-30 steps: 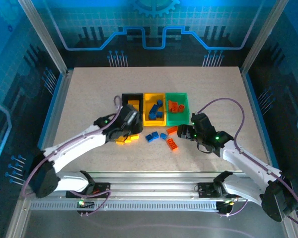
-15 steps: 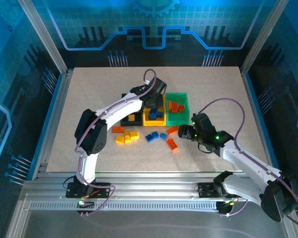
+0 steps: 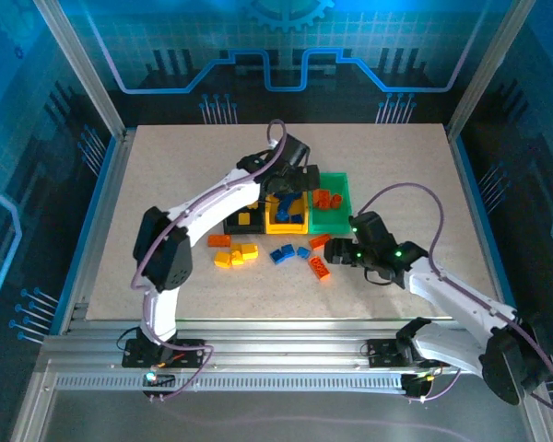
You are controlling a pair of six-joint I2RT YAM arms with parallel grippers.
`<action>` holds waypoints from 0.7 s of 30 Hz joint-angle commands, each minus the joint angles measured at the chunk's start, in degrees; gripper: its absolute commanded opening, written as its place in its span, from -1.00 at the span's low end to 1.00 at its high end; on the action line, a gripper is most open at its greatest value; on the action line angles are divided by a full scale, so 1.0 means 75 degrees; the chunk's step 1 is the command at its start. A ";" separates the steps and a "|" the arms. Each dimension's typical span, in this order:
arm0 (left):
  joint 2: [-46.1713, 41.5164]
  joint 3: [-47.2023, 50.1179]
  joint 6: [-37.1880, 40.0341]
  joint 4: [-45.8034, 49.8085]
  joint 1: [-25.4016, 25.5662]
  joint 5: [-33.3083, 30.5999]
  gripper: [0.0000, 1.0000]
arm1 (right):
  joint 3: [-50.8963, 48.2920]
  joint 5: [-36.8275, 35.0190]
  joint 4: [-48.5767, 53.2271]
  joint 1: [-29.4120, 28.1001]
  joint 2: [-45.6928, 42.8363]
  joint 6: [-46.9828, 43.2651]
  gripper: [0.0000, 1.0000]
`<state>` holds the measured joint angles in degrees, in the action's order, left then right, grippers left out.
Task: Sort the legos into containers by color
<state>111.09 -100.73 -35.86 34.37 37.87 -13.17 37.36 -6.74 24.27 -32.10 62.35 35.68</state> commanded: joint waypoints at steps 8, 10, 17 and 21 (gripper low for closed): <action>-0.3591 0.3793 -0.0625 -0.1543 0.0757 0.0724 0.98 | 0.0832 -0.0568 -0.0061 -0.1167 0.2183 -0.0689 0.60; -0.4238 0.4679 -0.0837 -0.1654 0.0787 0.0673 0.98 | 0.1053 -0.0783 -0.0044 -0.1279 0.2632 -0.0714 0.58; -0.6419 0.7224 -0.1637 -0.1688 0.0781 0.0129 0.98 | 0.1535 -0.0955 0.0116 -0.1552 0.3842 -0.0546 0.33; -0.7339 0.8120 -0.1973 -0.1332 0.0744 -0.0249 0.98 | 0.1512 -0.0957 0.0058 -0.1661 0.4072 -0.0445 0.05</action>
<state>59.96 -42.78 -47.22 23.44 43.72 -11.66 47.44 -12.78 24.23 -43.51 91.90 31.62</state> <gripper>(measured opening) 0.989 0.547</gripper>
